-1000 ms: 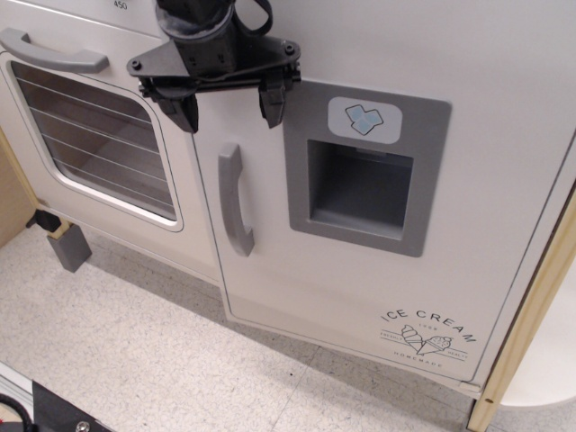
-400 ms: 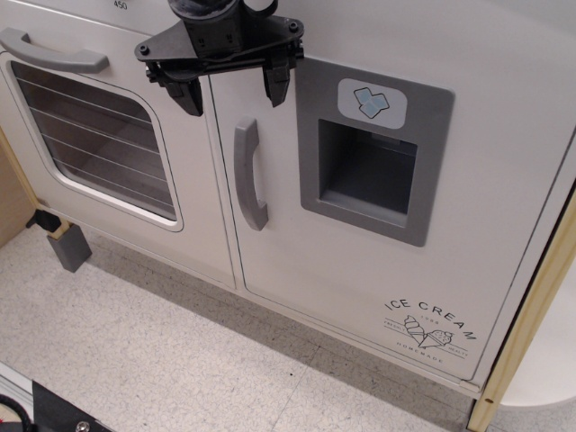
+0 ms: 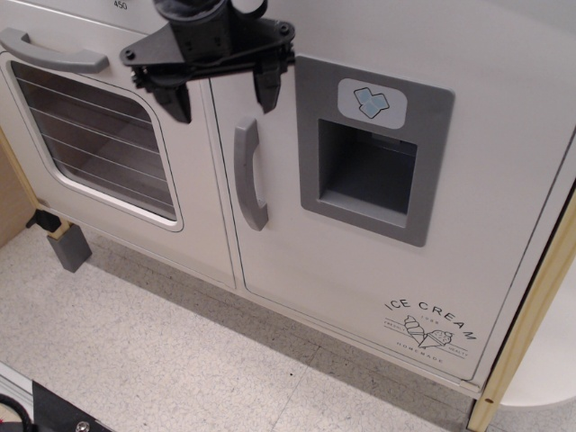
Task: Close fridge
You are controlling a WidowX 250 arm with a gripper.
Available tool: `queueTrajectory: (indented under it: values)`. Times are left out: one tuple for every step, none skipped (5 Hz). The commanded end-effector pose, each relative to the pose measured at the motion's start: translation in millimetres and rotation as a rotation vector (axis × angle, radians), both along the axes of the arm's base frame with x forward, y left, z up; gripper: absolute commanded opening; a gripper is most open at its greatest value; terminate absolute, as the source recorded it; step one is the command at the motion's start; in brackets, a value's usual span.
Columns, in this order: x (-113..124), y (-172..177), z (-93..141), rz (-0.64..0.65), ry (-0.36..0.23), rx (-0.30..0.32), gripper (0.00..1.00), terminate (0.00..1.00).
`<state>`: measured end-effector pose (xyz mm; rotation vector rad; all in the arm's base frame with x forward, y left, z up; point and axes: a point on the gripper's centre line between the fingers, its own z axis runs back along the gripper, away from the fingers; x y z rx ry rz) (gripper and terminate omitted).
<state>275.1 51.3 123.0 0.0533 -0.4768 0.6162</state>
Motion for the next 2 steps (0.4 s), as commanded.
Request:
queueTrajectory:
  values:
    - [1.6,1.9,13.2,-0.007,-0.038,0.011,1.0,0.0]
    - [1.6,1.9,13.2,-0.007,-0.038,0.011,1.0,1.0]
